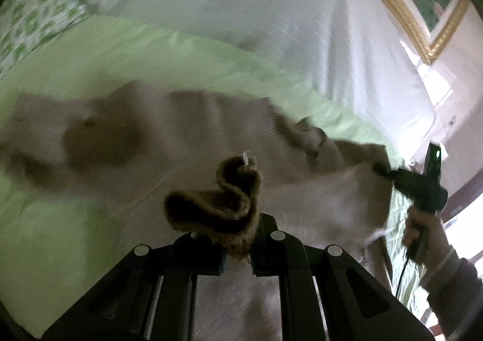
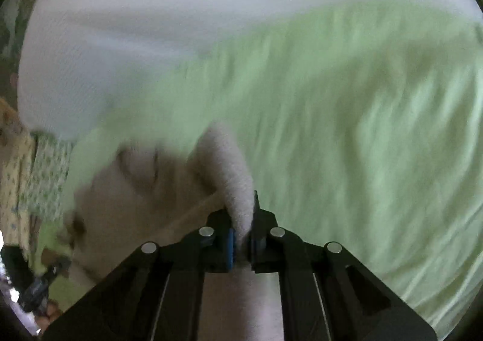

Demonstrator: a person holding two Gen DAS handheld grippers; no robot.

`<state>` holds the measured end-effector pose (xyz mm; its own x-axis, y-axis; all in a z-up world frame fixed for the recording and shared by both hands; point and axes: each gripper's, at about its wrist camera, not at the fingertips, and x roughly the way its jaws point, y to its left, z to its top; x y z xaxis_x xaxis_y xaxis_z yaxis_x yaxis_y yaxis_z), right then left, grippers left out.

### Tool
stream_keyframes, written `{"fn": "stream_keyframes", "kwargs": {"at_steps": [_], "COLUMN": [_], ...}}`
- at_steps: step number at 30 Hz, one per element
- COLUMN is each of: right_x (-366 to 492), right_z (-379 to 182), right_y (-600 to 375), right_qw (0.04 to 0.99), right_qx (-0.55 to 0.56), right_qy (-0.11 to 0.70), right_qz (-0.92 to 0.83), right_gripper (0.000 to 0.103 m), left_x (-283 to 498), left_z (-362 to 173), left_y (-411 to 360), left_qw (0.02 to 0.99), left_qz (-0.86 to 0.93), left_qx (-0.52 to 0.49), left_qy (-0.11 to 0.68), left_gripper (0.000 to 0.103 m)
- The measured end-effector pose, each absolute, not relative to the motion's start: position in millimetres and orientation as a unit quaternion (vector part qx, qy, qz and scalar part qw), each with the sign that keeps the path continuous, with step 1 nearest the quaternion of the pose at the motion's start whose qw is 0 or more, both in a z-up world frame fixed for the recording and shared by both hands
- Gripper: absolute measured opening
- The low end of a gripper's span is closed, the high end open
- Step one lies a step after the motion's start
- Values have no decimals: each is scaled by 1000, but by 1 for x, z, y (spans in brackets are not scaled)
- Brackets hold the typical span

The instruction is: Fold small clothes

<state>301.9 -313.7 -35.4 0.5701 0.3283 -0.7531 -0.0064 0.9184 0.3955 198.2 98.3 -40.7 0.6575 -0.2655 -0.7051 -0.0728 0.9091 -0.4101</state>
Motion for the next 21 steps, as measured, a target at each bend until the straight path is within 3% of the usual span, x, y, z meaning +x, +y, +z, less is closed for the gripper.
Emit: {"fn": "stream_keyframes", "kwargs": {"at_steps": [3,8,11,14,21], "right_x": [321,340,340,332,285], "right_z": [-26,-54,-72,-73,-19], "right_y": [-336,-335,-339,-343,-326], "right_qw": [881,889,881,878,891], "right_qx": [182,100,120,143,163], "right_qy": [430,445,455,455,415], "right_qz": [79,51,52,42,81], "right_gripper": [8,8,9,19,22], "left_x": [223,256,256,246,206], "left_z": [-38,-64,-80,-82,-75], "left_y": [76,58,64,72,96], "left_qw": [900,899,897,895,882], "left_qz": [-61,-57,-45,-43,-27], "left_qx": [-176,-127,-100,-89,-130], "left_qy": [393,415,429,435,453], "left_gripper": [9,10,11,16,38]}}
